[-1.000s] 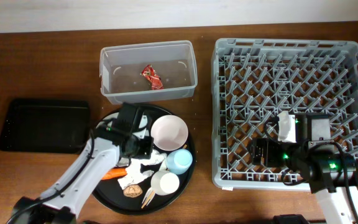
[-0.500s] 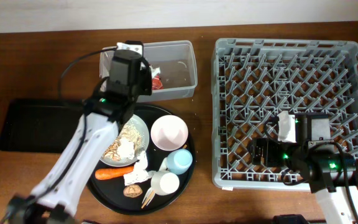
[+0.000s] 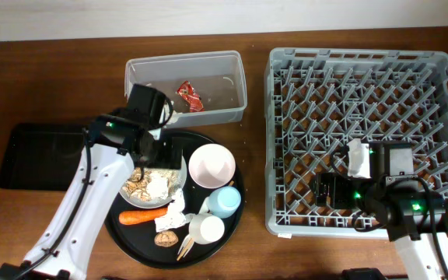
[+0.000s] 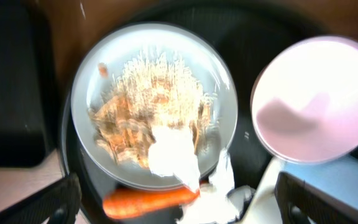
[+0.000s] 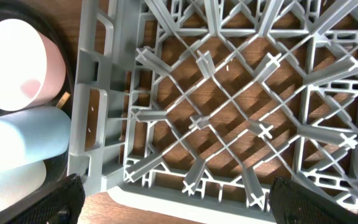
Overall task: Sort waste into correct bins and load items into the dishwasher rack
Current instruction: 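Drop the tissue into the clear bin with the left gripper, then grasp the second white tissue near the carrot with the left gripper, then place the tissue in the clear bin and retract the left arm, then reach the right gripper to the light-blue cup and grasp it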
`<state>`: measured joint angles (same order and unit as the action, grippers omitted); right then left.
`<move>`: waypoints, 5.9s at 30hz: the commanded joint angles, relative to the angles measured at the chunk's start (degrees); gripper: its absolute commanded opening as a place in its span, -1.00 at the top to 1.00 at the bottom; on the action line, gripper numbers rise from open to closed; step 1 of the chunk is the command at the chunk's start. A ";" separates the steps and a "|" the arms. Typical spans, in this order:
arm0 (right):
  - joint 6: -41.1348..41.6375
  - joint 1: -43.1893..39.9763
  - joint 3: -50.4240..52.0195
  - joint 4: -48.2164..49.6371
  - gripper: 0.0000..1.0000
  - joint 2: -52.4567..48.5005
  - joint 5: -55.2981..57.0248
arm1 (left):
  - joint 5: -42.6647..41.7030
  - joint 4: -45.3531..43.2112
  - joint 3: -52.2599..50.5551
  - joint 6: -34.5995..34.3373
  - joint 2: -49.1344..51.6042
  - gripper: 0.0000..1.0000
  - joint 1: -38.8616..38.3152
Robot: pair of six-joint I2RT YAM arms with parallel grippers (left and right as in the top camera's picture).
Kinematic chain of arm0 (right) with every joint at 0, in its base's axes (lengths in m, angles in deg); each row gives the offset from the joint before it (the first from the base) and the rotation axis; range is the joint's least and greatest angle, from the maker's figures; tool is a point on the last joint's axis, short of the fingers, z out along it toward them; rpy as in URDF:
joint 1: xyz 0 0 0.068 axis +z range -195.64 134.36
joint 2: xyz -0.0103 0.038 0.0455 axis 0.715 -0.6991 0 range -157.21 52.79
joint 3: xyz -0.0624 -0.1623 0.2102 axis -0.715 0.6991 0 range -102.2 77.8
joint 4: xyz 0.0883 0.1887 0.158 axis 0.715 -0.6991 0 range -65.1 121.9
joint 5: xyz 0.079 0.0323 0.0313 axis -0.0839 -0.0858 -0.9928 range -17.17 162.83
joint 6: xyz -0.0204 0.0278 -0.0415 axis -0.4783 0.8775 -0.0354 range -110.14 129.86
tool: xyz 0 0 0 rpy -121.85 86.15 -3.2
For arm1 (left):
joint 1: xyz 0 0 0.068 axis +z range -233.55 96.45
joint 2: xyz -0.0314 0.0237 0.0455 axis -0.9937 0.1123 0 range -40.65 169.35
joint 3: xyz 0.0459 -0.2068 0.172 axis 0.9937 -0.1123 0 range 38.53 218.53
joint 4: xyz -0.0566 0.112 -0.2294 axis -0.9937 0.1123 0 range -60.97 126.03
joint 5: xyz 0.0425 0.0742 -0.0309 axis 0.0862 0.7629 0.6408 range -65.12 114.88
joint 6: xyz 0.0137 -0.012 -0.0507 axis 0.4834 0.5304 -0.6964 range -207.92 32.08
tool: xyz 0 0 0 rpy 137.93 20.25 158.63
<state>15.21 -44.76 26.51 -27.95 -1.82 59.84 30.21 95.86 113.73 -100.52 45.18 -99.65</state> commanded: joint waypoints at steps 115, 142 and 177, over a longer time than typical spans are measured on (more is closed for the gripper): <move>-0.35 -0.22 -0.79 -0.92 -0.97 -2.82 0.04 | -0.74 -39.71 5.31 -2.05 13.60 -0.85 7.69; 18.97 40.54 -26.88 -4.96 -0.97 -31.06 4.00 | -6.03 12.92 3.63 -0.13 5.01 -0.99 24.68; 28.13 44.81 -30.99 -5.79 0.11 -44.76 7.65 | -6.03 12.74 3.63 -0.15 5.01 -0.99 24.68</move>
<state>43.23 -0.37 -0.27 -31.30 -49.19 62.86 24.81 108.64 117.71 -101.13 50.64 -75.17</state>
